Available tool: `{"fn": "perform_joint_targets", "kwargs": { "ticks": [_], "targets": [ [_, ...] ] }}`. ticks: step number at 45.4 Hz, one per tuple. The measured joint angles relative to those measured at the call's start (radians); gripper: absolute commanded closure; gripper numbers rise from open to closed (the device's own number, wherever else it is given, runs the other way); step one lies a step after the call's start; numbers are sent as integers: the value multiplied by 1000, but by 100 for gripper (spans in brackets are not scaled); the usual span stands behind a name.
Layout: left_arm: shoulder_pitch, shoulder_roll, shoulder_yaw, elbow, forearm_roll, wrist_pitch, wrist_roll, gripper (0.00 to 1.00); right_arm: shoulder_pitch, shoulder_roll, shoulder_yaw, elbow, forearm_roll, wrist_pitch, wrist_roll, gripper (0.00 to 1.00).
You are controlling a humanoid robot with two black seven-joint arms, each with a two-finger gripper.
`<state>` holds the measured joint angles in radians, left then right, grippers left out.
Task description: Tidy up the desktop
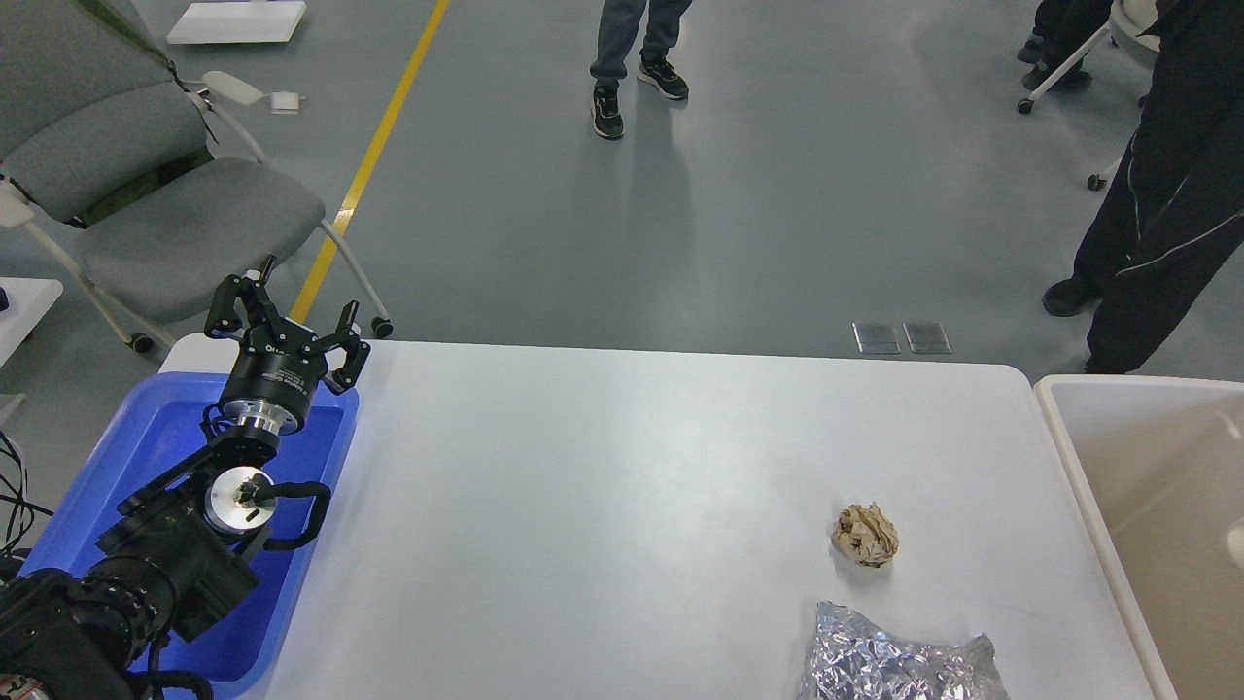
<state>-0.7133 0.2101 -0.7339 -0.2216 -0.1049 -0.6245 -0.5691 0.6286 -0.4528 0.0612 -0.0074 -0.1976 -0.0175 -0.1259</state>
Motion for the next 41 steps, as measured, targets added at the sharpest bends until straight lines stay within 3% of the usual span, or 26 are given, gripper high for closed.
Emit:
{"fn": "perform_joint_targets", "kwargs": {
  "ticks": [2,5,8,14,41],
  "targets": [
    [0,0,0,0,0,0,0,0,-1,1,1,-1,0,-1,0,88],
    [0,0,0,0,0,0,0,0,-2,3,2,-3,1,-3,0,61],
    [0,0,0,0,0,0,0,0,-1,4,4,-5,1,-5,0,28],
    [0,0,0,0,0,0,0,0,6,6,6,-8,1,-23,0,2],
    [0,0,0,0,1,0,0,0,72,36,7,-9,1,-70,-3,0]
  ]
}}
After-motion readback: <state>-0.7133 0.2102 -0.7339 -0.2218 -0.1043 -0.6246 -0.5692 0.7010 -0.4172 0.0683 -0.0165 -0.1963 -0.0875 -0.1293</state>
